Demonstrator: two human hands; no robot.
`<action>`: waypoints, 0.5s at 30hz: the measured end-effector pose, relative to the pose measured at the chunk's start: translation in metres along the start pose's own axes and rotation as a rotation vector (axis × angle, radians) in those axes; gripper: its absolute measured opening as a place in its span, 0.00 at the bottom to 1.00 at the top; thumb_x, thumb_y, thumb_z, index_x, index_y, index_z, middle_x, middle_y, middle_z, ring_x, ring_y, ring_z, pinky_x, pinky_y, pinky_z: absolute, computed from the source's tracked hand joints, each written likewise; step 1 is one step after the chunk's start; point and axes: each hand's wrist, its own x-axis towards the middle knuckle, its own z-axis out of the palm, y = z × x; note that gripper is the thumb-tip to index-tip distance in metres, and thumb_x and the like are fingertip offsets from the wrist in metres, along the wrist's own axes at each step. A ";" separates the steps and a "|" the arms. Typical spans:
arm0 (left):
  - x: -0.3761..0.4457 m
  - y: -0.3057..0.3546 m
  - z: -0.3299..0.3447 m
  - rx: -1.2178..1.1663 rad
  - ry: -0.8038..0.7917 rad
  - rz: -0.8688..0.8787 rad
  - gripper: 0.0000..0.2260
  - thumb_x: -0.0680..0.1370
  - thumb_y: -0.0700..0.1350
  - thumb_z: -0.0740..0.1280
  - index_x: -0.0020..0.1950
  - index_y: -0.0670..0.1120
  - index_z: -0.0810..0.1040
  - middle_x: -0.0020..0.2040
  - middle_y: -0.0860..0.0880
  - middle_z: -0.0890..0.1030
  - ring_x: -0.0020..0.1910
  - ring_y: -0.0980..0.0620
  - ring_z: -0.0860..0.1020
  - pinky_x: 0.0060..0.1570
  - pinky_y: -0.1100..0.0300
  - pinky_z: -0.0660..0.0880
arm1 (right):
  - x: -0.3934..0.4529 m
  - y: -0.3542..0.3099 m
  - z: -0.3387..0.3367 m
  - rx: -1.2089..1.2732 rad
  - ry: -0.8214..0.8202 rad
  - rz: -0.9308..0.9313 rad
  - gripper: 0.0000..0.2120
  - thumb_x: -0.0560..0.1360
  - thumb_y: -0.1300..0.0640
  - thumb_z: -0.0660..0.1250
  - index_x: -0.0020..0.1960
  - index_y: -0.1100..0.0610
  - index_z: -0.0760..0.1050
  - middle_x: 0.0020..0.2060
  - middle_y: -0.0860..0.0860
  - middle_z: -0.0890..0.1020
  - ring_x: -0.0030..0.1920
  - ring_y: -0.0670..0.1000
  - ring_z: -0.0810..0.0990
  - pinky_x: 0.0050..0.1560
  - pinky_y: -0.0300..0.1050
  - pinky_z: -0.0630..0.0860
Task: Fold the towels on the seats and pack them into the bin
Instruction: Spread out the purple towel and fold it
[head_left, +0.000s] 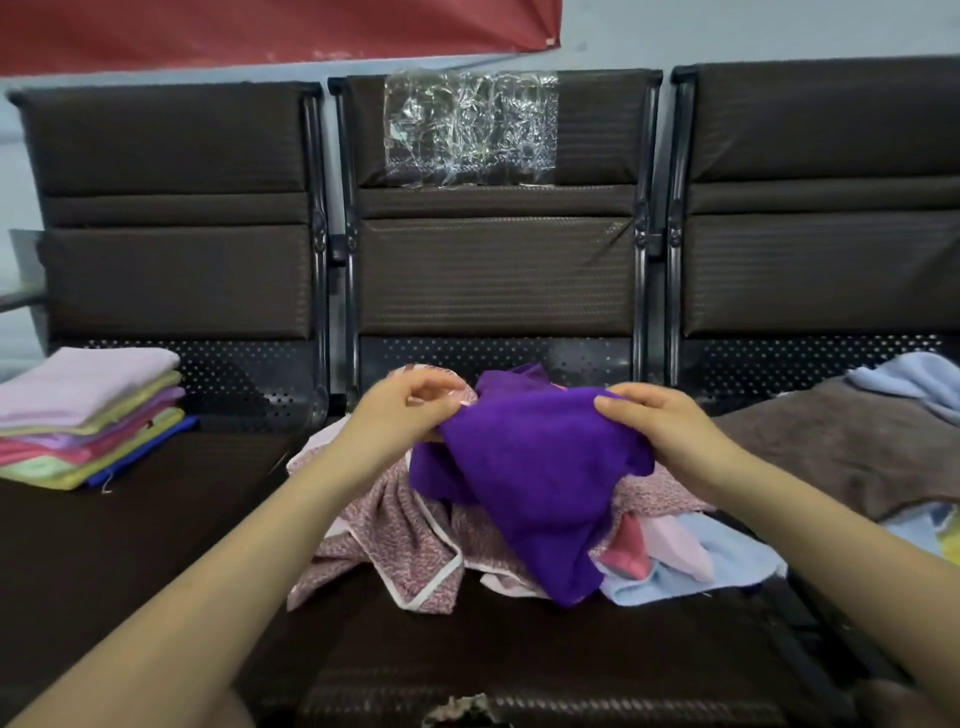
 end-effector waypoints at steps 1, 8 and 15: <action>0.000 -0.008 0.002 0.104 -0.055 -0.065 0.07 0.77 0.35 0.67 0.53 0.44 0.79 0.39 0.48 0.76 0.36 0.56 0.76 0.30 0.68 0.76 | 0.000 0.007 -0.004 -0.119 -0.046 0.048 0.05 0.76 0.62 0.68 0.42 0.60 0.81 0.34 0.49 0.83 0.35 0.43 0.78 0.38 0.35 0.74; 0.000 -0.063 0.004 0.645 -0.331 -0.120 0.07 0.77 0.49 0.68 0.43 0.48 0.83 0.29 0.53 0.78 0.26 0.62 0.72 0.34 0.65 0.72 | 0.002 0.036 -0.010 -0.511 -0.225 0.230 0.10 0.75 0.58 0.71 0.43 0.65 0.79 0.36 0.53 0.78 0.39 0.49 0.75 0.42 0.44 0.70; 0.006 -0.068 0.020 0.744 -0.320 0.168 0.07 0.75 0.50 0.69 0.40 0.48 0.79 0.48 0.51 0.76 0.50 0.56 0.74 0.53 0.63 0.68 | 0.007 0.012 0.002 0.016 0.035 0.069 0.06 0.76 0.63 0.68 0.39 0.59 0.79 0.29 0.47 0.81 0.30 0.42 0.77 0.31 0.32 0.72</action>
